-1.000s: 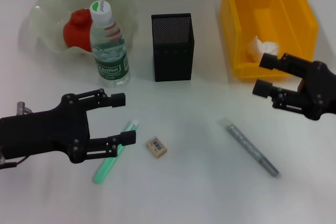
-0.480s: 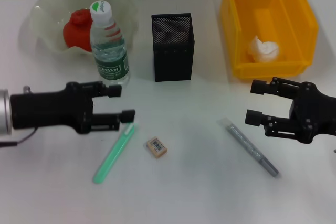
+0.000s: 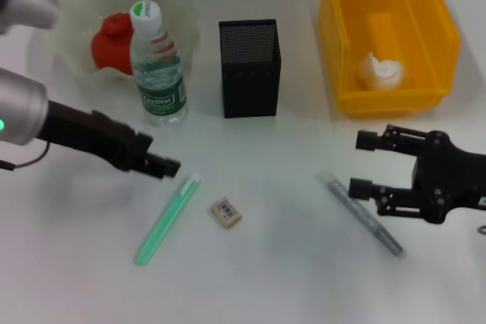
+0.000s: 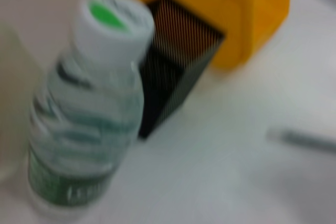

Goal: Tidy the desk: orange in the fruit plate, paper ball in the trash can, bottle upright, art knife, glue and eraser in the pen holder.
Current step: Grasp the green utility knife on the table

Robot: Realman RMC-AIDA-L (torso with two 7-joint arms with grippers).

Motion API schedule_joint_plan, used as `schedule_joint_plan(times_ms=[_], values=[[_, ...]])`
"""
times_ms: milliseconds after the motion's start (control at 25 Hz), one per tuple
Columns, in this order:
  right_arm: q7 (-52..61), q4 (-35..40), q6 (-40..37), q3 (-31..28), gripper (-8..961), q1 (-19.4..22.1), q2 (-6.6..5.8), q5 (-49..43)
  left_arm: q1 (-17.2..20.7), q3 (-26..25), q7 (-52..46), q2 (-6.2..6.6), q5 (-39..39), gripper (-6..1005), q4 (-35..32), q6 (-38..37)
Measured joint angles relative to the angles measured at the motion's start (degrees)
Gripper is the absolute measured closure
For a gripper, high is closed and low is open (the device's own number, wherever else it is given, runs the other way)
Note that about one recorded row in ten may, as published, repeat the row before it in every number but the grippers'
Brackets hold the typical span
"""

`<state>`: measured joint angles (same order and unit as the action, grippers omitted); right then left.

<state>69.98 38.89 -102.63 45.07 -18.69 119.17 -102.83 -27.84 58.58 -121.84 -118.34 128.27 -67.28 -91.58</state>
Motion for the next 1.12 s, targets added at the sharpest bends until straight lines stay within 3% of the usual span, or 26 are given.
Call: schedule_joint_plan(times_ms=[40,80,400,560,1120], values=[[-0.34,-0.09,-0.03,0.86,188,-0.14,0.01,-0.82,-2.48,5.46,-6.94,-0.07,6.76,225,-1.47,-0.87],[-0.34,-0.09,-0.03,0.86,188,-0.14,0.01,-0.82,-3.47,6.91,-8.76,-0.16,8.34,225,-1.35,-1.13],[-0.75,-2.6,3.6,3.16,188,-1.34,-0.02,-1.87,-5.63,12.05,-15.92,-0.63,8.97,226,-1.08,-0.51],[-3.19,-5.62,5.34,2.82,188,-2.12,-0.12,-1.91,-6.89,18.06,-23.13,-0.64,9.18,226,-1.93,2.8],[-4.74,-10.71,9.14,2.73,188,-3.33,0.17,-1.48,-7.7,24.68,-28.01,-0.74,11.03,227,-2.68,5.0]])
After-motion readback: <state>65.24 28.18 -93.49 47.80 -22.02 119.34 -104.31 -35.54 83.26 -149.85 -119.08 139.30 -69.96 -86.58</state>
